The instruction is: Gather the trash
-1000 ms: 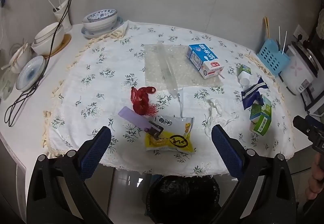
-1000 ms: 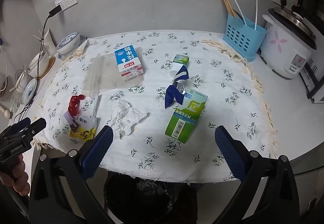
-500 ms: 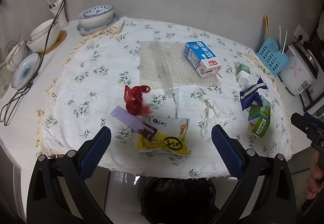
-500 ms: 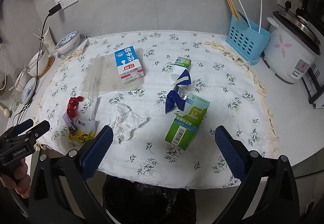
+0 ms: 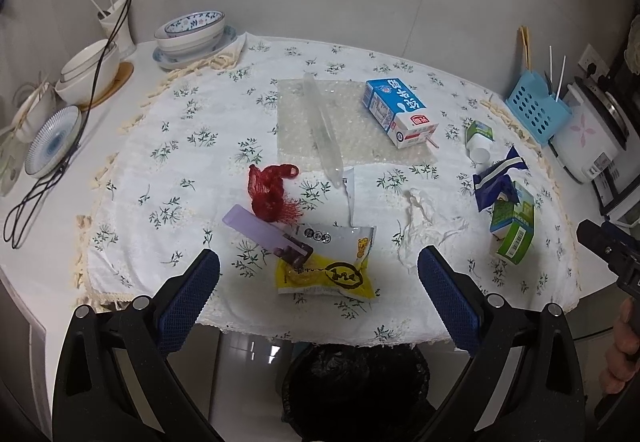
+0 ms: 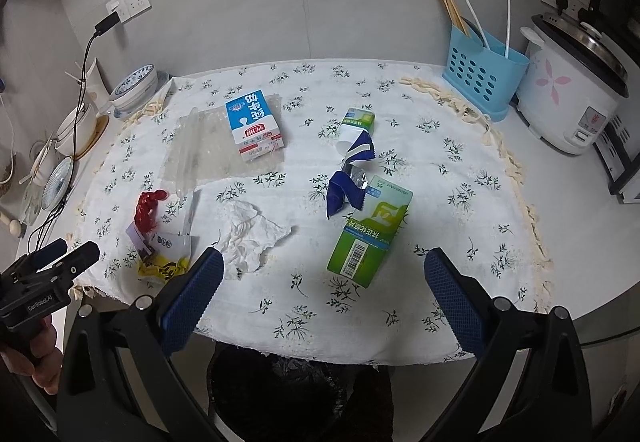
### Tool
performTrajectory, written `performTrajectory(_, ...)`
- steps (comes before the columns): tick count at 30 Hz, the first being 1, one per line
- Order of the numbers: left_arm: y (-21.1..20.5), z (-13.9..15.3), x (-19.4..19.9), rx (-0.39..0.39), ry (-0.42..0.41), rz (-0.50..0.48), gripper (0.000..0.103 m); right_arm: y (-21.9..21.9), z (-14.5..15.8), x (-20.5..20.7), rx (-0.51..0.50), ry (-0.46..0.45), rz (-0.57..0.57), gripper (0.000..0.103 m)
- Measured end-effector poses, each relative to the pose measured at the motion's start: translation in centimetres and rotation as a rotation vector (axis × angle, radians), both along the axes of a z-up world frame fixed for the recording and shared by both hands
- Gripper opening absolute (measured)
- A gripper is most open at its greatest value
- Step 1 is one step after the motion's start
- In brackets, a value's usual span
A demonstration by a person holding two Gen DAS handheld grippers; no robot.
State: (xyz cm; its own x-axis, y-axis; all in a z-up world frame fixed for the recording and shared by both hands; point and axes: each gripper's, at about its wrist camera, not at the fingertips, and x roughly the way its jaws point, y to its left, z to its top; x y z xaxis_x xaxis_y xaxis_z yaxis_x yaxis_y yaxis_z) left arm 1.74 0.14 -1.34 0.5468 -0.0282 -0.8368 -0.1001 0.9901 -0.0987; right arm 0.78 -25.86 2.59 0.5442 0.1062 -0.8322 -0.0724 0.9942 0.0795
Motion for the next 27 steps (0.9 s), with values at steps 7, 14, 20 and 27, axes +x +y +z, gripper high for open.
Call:
performTrajectory(7, -0.11, 0.22, -0.11, 0.002, -0.006, -0.010, 0.097, 0.17, 0.21, -0.25, -0.002, -0.005, -0.005, 0.096)
performTrajectory(14, -0.17, 0.20, -0.12, -0.009, 0.000, -0.014, 0.097, 0.26, 0.11, -0.30, -0.008, -0.005, -0.003, 0.096)
performTrajectory(20, -0.30, 0.08, -0.23, -0.006, 0.002, -0.021, 0.097, 0.29, -0.14, -0.37, -0.005, -0.001, -0.004, 0.096)
performTrajectory(27, -0.39, -0.06, -0.39, -0.001, 0.007, -0.026, 0.097, 0.27, -0.14, -0.37, -0.005, -0.001, -0.003, 0.096)
